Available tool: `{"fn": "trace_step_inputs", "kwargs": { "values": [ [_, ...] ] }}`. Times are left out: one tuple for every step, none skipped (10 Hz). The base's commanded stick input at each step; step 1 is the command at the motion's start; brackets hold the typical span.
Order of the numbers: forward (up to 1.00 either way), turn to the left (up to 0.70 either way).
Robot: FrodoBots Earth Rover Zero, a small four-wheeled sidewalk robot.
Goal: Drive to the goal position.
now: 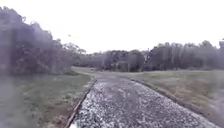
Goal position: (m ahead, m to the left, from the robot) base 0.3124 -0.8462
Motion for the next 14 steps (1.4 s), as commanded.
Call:
{"fn": "trace_step_inputs", "kwargs": {
  "values": [
    [0.70,-0.15],
    [0.70,-0.13],
    [0.70,-0.11],
    [0.70,-0.09],
    [0.70,-0.08],
    [0.70,-0.06],
    [0.70,-0.04],
    [0.70,-0.03],
    [0.70,-0.01],
    [0.63,0.00],
    [0.50,0.00],
    [0.37,0.00],
    [0.23,0.00],
    [0.10,0.00]
  ]
}}
